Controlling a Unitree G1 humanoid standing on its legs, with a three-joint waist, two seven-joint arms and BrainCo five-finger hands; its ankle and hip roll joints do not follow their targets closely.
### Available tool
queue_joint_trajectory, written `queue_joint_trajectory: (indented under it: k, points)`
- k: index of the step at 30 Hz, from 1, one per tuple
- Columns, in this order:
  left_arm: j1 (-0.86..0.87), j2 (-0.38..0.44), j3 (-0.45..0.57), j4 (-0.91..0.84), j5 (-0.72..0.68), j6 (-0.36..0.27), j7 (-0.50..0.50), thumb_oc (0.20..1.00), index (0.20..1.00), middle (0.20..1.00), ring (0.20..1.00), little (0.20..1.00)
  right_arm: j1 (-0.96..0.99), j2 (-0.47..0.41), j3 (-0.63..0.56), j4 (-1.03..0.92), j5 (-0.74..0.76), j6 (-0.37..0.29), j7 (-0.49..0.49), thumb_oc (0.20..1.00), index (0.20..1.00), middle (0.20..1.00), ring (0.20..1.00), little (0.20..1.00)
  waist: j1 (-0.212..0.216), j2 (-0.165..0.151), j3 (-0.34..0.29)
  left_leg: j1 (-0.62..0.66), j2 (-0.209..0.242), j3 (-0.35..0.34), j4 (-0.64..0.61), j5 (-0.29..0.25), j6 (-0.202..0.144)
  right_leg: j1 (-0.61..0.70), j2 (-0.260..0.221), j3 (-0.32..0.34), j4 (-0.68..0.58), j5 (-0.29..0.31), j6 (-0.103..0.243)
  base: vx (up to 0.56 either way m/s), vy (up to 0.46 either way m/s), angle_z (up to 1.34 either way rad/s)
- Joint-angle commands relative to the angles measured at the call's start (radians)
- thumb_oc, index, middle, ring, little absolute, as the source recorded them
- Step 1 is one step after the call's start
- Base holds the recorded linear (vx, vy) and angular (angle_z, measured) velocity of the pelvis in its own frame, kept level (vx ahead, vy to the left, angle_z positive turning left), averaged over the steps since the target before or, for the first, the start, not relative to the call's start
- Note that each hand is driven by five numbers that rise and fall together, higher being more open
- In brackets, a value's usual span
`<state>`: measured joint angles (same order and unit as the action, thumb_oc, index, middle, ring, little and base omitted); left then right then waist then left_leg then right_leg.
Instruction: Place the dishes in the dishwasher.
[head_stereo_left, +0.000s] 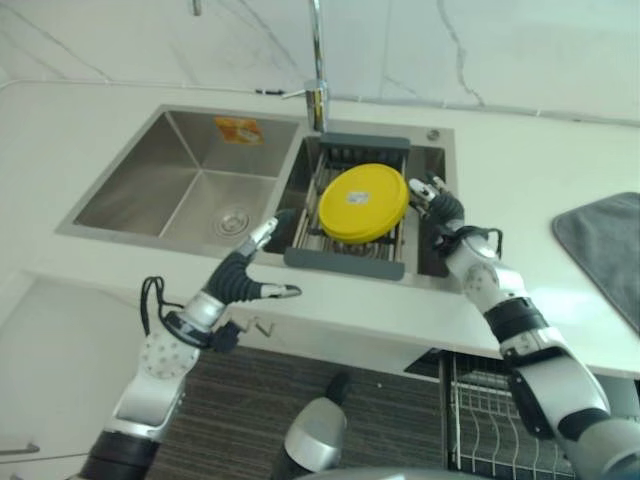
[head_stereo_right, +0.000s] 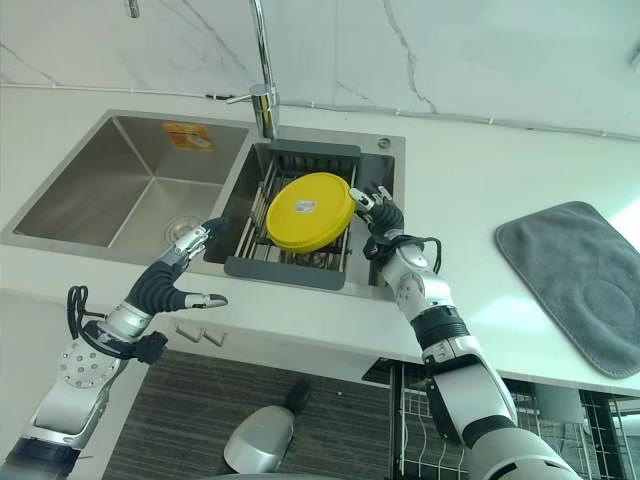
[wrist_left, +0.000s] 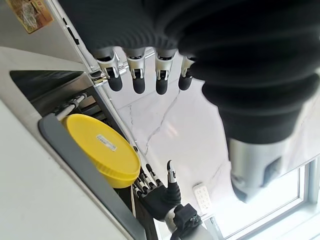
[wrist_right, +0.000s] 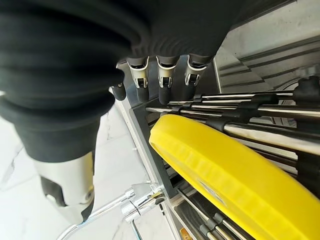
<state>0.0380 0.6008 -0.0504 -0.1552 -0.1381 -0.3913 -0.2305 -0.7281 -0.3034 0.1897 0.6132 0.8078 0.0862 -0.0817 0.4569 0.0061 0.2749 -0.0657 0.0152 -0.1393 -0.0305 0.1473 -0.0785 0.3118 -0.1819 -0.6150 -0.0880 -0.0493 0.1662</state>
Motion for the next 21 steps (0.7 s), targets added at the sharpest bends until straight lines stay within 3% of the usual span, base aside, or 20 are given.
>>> queue_joint_trajectory:
  k: [1,21]
  points:
    - [0.008,0.040,-0.055,-0.015,-0.027,-0.050,0.011,1.000,1.000,1.000,1.000,1.000,-0.030,-0.034,0.041,-0.103,0.029,-0.014,0.015,1.000,1.000,1.000,1.000,1.000,0.019,0.016,-0.073,0.020,0.032,-0.014,-0.048,-0.050,-0.002,-0.007,-0.035,0.030,0.102,-0.049,0.000,0.00,0.000,0.00]
    - [0.011,0.040,-0.056,-0.023,-0.017,-0.038,0.004,1.000,1.000,1.000,1.000,1.000,-0.057,-0.024,0.078,-0.157,0.024,0.002,0.024,1.000,1.000,1.000,1.000,1.000,0.028,0.004,-0.073,0.025,0.034,-0.026,-0.047,-0.052,-0.004,-0.004,-0.028,0.030,0.102,-0.052,-0.005,0.00,0.000,0.00]
